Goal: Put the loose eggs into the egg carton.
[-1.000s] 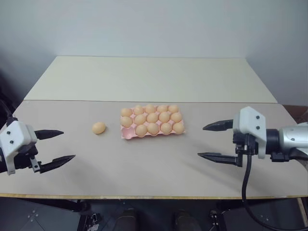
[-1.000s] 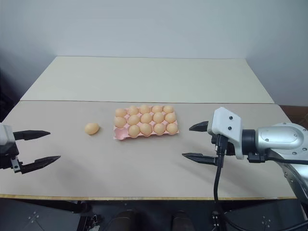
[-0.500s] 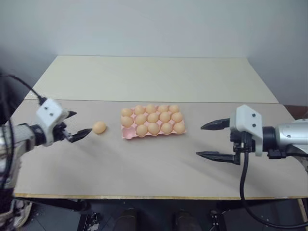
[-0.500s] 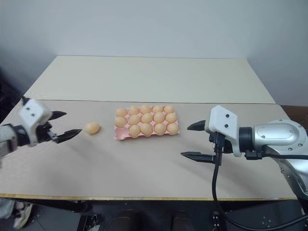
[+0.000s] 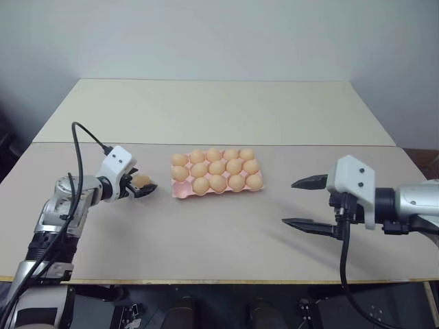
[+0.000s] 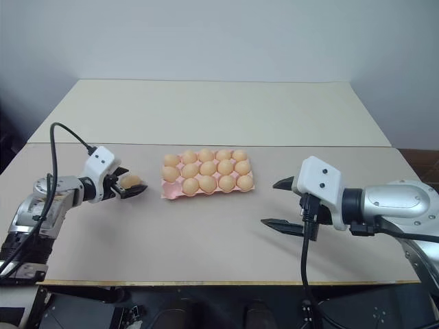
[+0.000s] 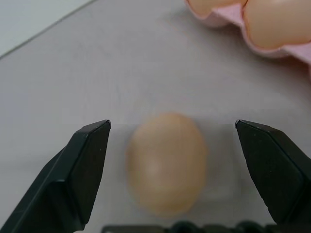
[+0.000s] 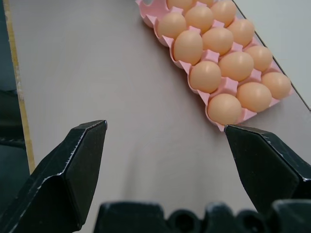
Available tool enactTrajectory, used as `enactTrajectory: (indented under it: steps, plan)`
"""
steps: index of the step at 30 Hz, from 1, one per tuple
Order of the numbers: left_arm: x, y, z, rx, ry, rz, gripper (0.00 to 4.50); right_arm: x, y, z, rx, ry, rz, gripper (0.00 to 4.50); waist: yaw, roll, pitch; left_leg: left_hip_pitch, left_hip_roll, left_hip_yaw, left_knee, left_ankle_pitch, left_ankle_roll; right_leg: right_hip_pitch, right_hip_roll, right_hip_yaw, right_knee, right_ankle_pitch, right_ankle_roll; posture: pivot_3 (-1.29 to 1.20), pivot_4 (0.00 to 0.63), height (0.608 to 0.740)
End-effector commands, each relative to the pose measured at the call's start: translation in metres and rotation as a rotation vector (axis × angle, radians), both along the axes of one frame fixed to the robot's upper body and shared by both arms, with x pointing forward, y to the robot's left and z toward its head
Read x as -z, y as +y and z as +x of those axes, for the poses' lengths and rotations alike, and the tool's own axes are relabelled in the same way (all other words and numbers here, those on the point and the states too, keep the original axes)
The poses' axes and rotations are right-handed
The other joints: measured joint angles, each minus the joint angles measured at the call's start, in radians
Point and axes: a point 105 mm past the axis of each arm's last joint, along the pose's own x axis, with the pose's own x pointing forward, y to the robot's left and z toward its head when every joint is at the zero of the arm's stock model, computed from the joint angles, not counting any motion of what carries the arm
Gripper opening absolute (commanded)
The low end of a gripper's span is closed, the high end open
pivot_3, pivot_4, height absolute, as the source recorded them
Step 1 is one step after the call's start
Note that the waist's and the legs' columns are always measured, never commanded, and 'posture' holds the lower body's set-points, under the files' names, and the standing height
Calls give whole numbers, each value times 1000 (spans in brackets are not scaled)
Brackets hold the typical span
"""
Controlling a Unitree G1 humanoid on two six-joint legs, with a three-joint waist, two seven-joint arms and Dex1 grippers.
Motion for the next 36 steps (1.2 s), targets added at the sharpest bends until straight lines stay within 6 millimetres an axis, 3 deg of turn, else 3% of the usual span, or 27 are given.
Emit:
enactTrajectory:
  steps: [1, 4, 7, 14, 18, 22, 26, 30, 36]
  plan:
    - [-8, 0, 10, -8, -35, -15, 4473, -9, 0, -4, 7, -35, 3, 4500, 2, 0, 0, 0, 0, 0, 0, 0, 0, 0, 0, 0, 0, 0, 0, 0, 150, 740]
    - [-4, -3, 11, 9, -12, -22, 4473, -8, 0, -4, 16, -35, -2, 4500, 4, 0, 0, 0, 0, -1, 1, 0, 0, 1, 0, -1, 1, 0, 0, 0, 150, 740]
    - [2, -1, 10, 15, 11, 0, 3910, -7, -1, -3, 29, -39, -5, 4500, 4, 0, 0, 0, -1, -1, 2, 0, 0, 1, 0, 0, 0, 0, 0, 0, 150, 740]
    - [4, 0, 9, 9, 11, 6, 1765, -7, -2, -1, 34, -39, -7, 4500, 3, 0, 0, 0, 0, -1, 2, 0, 0, 1, 0, 0, 1, 0, 0, 0, 150, 740]
    - [-10, -3, 7, 24, -79, -13, 1682, -6, -1, 0, 34, -40, -10, 4500, 3, 0, 0, 0, 0, -1, 2, 0, 0, 1, 0, 0, 1, 0, 0, 0, 150, 740]
    - [-46, -16, 2, 77, -228, -232, 1682, -7, -2, 0, 37, -44, -11, 4500, 4, 0, 0, -2, 0, -1, 3, 0, 0, 0, 0, -1, 0, 0, 0, 0, 150, 740]
    - [-77, -45, -29, 341, -330, -431, 1682, -7, -1, 1, 36, -56, -9, 4500, 5, 0, 0, -4, 1, -2, 6, 0, 0, 0, -1, -2, 0, 0, 0, 0, 150, 740]
    - [-72, -61, -45, 493, -293, -454, 1682, -10, 5, 1, 29, -80, 8, 4500, 5, 0, 0, -3, 0, -2, 6, 0, 0, 1, -1, -2, 1, 0, 0, 0, 150, 740]
    - [-59, -73, -34, 533, -256, -394, 1682, -9, 7, -1, 51, -99, 25, 4500, 8, 0, 0, -2, 0, -2, 6, 0, 0, 2, 0, -2, 1, 0, 0, 0, 150, 740]
